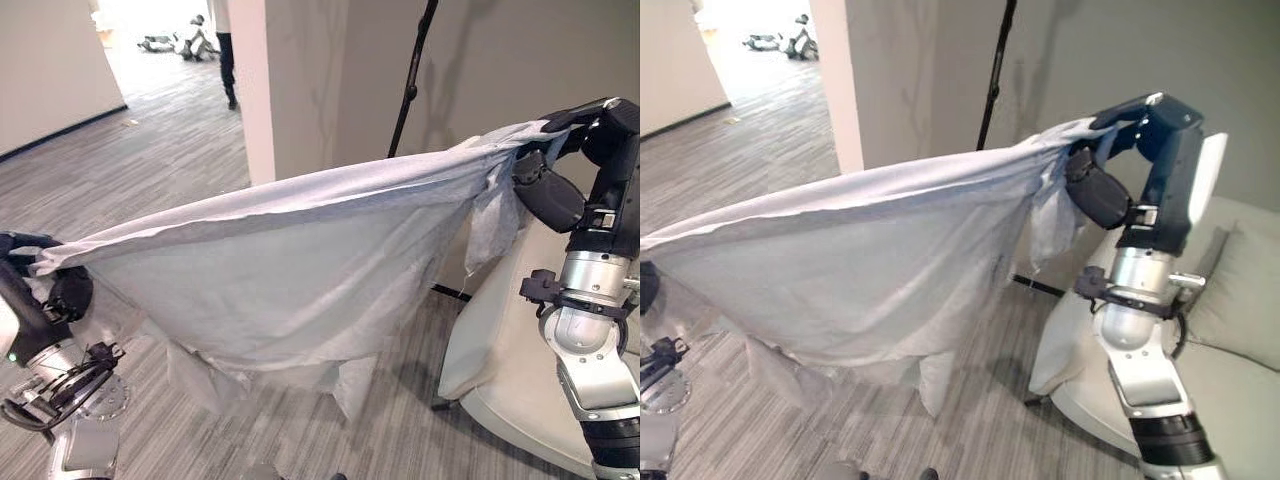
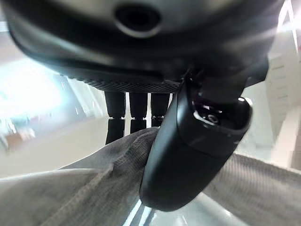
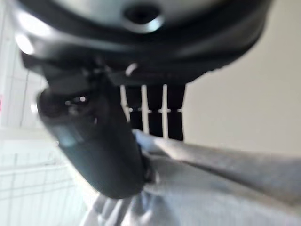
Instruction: Hang the clothes on the sofa on the clothes rack.
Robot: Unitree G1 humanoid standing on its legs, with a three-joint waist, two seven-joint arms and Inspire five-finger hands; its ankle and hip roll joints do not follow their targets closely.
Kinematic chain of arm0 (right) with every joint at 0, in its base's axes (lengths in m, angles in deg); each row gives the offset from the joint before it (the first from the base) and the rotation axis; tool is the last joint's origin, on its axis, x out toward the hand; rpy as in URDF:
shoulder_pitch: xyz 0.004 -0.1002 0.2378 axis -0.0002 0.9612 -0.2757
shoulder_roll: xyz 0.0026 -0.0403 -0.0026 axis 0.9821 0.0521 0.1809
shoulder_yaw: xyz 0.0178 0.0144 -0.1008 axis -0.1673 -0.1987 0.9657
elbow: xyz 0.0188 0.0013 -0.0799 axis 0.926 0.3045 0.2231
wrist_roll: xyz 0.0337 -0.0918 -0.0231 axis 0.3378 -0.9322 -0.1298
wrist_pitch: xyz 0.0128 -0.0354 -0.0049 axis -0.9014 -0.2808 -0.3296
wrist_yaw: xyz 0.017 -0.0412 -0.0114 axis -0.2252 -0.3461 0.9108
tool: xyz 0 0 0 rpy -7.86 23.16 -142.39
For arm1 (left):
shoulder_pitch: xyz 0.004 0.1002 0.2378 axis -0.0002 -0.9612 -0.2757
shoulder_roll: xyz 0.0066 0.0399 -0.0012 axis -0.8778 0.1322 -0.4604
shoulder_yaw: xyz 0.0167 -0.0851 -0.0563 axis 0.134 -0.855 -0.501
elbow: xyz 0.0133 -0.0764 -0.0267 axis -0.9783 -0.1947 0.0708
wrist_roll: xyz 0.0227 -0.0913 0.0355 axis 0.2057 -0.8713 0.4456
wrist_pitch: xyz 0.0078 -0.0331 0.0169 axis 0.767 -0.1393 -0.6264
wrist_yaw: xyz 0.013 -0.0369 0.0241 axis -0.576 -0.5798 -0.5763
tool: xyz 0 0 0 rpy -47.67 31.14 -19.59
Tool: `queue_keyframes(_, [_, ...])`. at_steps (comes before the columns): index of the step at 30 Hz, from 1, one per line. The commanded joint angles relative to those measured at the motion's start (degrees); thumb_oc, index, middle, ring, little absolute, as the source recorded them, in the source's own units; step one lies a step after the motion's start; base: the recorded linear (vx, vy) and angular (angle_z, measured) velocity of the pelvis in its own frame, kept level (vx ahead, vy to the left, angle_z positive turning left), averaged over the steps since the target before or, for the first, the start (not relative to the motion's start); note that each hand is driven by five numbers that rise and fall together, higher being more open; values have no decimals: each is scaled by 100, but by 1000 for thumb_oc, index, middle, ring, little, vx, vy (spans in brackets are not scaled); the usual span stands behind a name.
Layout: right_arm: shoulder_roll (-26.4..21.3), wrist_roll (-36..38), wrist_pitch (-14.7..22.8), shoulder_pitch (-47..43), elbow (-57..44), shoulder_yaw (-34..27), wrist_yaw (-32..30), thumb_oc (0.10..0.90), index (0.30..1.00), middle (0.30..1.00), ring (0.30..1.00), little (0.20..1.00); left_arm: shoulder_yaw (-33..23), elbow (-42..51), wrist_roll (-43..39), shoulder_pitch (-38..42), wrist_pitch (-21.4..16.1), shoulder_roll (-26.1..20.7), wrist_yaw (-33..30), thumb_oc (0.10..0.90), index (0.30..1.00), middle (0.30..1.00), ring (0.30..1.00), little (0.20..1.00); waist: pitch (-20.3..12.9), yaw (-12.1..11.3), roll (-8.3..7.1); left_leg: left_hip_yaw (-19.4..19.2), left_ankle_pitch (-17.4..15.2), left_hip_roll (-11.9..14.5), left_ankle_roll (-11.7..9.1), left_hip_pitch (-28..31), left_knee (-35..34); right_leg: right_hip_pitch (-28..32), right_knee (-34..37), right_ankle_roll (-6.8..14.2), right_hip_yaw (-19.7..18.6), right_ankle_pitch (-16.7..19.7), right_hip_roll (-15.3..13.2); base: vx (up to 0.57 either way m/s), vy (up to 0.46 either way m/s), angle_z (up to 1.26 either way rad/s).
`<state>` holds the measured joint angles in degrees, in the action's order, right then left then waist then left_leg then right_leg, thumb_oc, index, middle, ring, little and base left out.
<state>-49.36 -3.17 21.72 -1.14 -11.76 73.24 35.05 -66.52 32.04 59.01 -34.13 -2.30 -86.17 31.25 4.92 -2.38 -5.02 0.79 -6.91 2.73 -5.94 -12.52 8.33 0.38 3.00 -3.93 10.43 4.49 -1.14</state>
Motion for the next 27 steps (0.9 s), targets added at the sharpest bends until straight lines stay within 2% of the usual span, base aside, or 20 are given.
queue_keyframes(1, [-155,-477,100,-771,-56,-270,-284,400,300,300,300,300,-134,832,98,270,-520,-471,196,400,300,300,300,300,-426,-214,-12,-61,780,-221,231,422,-556,376,185,756,269,-664,47,191,83,-96])
queue_keyframes(2, [-150,-492,91,-755,-68,-272,-289,400,300,300,300,300,-134,853,100,254,-512,-465,211,400,300,300,300,300,-433,-224,-13,-67,786,-221,234,438,-578,380,185,757,263,-666,46,204,81,-95])
queue_keyframes(4, [-152,-1101,-183,-619,-109,-378,-457,400,300,300,300,300,50,1059,170,186,-566,-452,388,400,300,300,300,300,-525,-201,-64,-93,776,-264,303,530,-604,416,82,749,248,-768,39,187,80,-44])
queue_keyframes(5, [-128,-1378,-294,-600,-106,-405,-518,400,300,300,300,300,148,1074,204,202,-590,-476,409,400,300,300,300,300,-547,-196,-85,-117,760,-269,345,578,-638,397,-107,746,243,-839,36,212,128,-19])
queue_keyframes(6, [-88,-1871,-589,-754,52,-359,-764,400,300,300,300,300,348,1184,314,341,-580,-585,386,400,300,300,300,300,-508,-237,-116,-182,724,-270,440,670,-626,254,-683,820,235,-970,36,168,130,-5])
queue_keyframes(8, [81,-2174,-857,-1026,144,-227,-903,400,300,300,300,300,522,1240,377,547,-524,-624,282,400,300,300,300,300,-369,-253,-60,-335,612,-235,594,834,-579,-111,-1687,1132,370,-886,-49,130,174,-19])
queue_keyframes(9, [175,-2293,-997,-1278,160,-103,-970,400,300,300,300,300,748,1293,413,763,-457,-630,190,400,300,300,300,300,-227,-167,69,-401,524,-222,759,1022,-575,-568,-2806,1441,476,-612,-191,103,219,-65])
queue_keyframes(11, [214,-2558,-1195,-1437,248,-80,-1115,400,300,300,300,300,864,1323,467,974,-397,-618,175,400,300,300,300,300,-164,-127,156,-497,464,-273,884,1195,-671,-813,-3389,1625,702,-330,-442,131,161,-42])
queue_keyframes(12, [232,-2733,-1339,-1478,255,-103,-1203,400,300,300,300,300,875,1360,485,1053,-355,-603,179,400,300,300,300,300,-175,-141,179,-548,428,-289,889,1248,-734,-789,-3266,1580,886,-386,-677,148,34,2])
queue_keyframes(14, [267,-2896,-1469,-1569,245,-157,-1295,400,300,300,300,300,887,1470,527,1135,-369,-588,256,400,300,300,300,300,-224,-196,227,-545,376,-225,838,1259,-805,-696,-2740,1300,1095,-733,-1060,118,-84,-4])
queue_keyframes(15, [265,-2948,-1551,-1605,259,-194,-1354,400,300,300,300,300,908,1508,519,1165,-380,-583,293,400,300,300,300,300,-249,-195,242,-490,348,-165,780,1272,-824,-686,-2433,1205,1082,-785,-1200,94,-117,11])
queue_keyframes(16, [263,-2955,-1564,-1610,261,-196,-1362,400,300,300,300,300,912,1512,515,1174,-378,-584,302,400,300,300,300,300,-262,-200,251,-484,343,-145,767,1264,-827,-657,-2357,1190,1100,-768,-1166,259,-263,7])
queue_keyframes(17, [162,-3137,-1798,-1593,302,-289,-1471,400,300,300,300,300,919,1502,435,1295,-424,-568,341,400,300,300,300,300,-309,-191,262,-354,222,-32,638,1332,-830,-754,-1734,1231,840,-524,-1649,283,-307,-1])
queue_keyframes(20, [43,-3520,-2208,-1455,174,-590,-1605,400,300,300,300,300,962,1428,415,1476,-422,-543,371,400,300,300,300,300,-354,-149,163,-209,36,181,472,1405,-779,-628,-829,1540,497,470,-2279,289,-329,9])
queue_keyframes(21, [46,-3541,-2239,-1426,135,-620,-1591,400,300,300,300,300,989,1419,417,1499,-423,-542,370,400,300,300,300,300,-345,-169,155,-206,25,159,482,1401,-759,-573,-722,1571,508,556,-2287,196,-239,45])
queue_keyframes(23, [-40,-3669,-2351,-1368,-1,-774,-1550,400,300,300,300,300,949,1466,432,1488,-407,-546,392,400,300,300,300,300,-374,-183,7,-223,-86,238,378,1457,-718,-440,-529,1698,492,771,-2338,271,-279,30])
queue_keyframes(24, [-115,-3813,-2406,-1385,-42,-866,-1550,400,300,300,300,300,875,1506,443,1396,-415,-539,386,400,300,300,300,300,-462,-204,-171,-228,-146,318,287,1549,-704,-378,-541,1804,523,661,-2190,502,-465,17])
queue_keyframes(25, [-125,-3861,-2299,-1379,-109,-892,-1475,400,300,300,300,300,735,1556,353,1152,-415,-505,349,400,300,300,300,300,-551,-180,-249,-235,-141,622,126,1741,-780,-396,-621,1790,591,344,-1957,431,-409,20])
queue_keyframes(26, [-121,-3857,-2286,-1372,-107,-886,-1472,400,300,300,300,300,722,1567,343,1126,-418,-506,352,400,300,300,300,300,-565,-174,-225,-239,-135,663,101,1760,-805,-400,-649,1774,596,309,-1921,308,-336,9])
queue_keyframes(27, [-190,-3821,-2208,-1364,-117,-892,-1463,400,300,300,300,300,657,1574,254,1010,-431,-477,332,400,300,300,300,300,-593,-164,-216,-213,-89,833,20,1813,-838,-430,-701,1727,650,183,-1766,169,-240,-22])
